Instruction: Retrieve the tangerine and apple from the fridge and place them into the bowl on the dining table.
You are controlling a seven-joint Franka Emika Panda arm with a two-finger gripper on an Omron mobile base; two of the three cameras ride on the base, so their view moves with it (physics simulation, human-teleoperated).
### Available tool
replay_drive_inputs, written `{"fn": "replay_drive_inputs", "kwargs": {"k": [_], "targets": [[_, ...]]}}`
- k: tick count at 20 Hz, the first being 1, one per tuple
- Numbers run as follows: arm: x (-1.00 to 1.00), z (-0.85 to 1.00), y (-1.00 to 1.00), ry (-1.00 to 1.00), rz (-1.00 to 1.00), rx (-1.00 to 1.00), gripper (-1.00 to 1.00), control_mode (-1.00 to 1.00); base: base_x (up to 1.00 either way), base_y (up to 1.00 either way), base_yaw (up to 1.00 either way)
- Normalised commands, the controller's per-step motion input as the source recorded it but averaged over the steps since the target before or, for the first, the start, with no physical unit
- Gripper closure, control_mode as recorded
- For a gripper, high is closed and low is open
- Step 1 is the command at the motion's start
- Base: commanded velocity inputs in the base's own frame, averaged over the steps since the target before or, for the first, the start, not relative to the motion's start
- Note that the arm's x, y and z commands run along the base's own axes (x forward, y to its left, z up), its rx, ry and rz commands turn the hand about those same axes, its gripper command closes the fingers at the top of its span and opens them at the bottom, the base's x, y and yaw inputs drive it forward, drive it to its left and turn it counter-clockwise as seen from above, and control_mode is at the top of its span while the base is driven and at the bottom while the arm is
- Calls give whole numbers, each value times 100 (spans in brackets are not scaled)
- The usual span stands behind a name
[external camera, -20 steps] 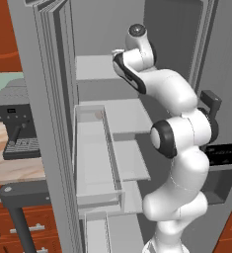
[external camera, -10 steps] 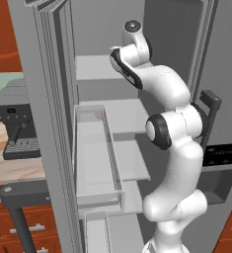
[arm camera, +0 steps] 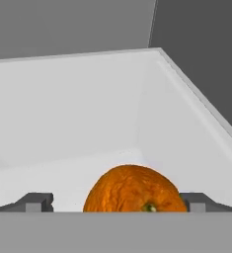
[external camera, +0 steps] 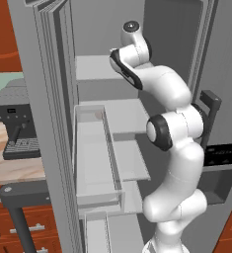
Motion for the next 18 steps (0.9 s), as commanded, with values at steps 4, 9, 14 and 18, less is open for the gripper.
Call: {"fn": "replay_drive_inputs", "kwargs": {"k": [4, 9, 14, 18], "targets": [[-4, -38, 0, -2, -2, 0, -100, -100, 0, 0, 0], [14, -29, 0, -7, -1, 0, 100, -100, 0, 0, 0], [-28, -23, -2, -3, -2, 0, 100, -100, 0, 0, 0], [-100, 0, 0, -3, -4, 0, 100, -100, 0, 0, 0]]}}
